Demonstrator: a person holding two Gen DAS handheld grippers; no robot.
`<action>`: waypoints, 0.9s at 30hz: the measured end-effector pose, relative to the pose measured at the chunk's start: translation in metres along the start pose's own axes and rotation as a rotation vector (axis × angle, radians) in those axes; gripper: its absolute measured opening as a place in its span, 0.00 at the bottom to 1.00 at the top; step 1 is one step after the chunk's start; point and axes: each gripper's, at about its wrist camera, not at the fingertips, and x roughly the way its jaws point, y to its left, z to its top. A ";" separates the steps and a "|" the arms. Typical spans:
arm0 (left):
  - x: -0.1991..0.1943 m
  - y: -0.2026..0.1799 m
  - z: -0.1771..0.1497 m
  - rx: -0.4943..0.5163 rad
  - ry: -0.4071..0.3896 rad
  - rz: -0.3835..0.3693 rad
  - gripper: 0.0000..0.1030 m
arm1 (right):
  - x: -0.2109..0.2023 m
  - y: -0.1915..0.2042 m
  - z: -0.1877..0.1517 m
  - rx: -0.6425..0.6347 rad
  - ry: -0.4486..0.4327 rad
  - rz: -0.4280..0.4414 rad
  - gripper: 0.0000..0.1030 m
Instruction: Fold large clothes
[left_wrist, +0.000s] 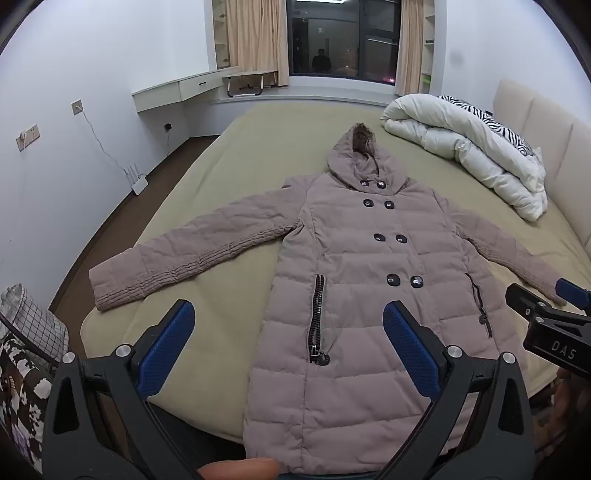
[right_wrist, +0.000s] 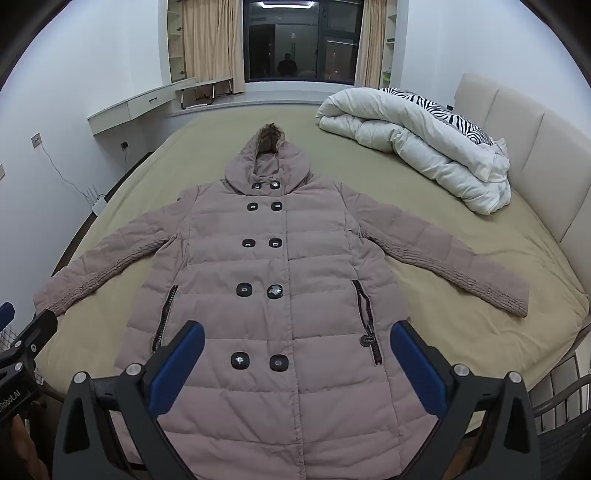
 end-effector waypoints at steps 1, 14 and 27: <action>0.000 0.000 0.000 0.002 -0.002 0.001 1.00 | 0.000 0.000 0.000 -0.001 0.000 0.000 1.00; 0.000 -0.001 0.000 -0.002 -0.006 0.000 1.00 | 0.001 0.001 -0.002 -0.004 0.002 -0.006 1.00; -0.001 0.000 -0.004 -0.001 -0.005 0.001 1.00 | 0.002 0.000 -0.003 -0.004 0.004 -0.007 1.00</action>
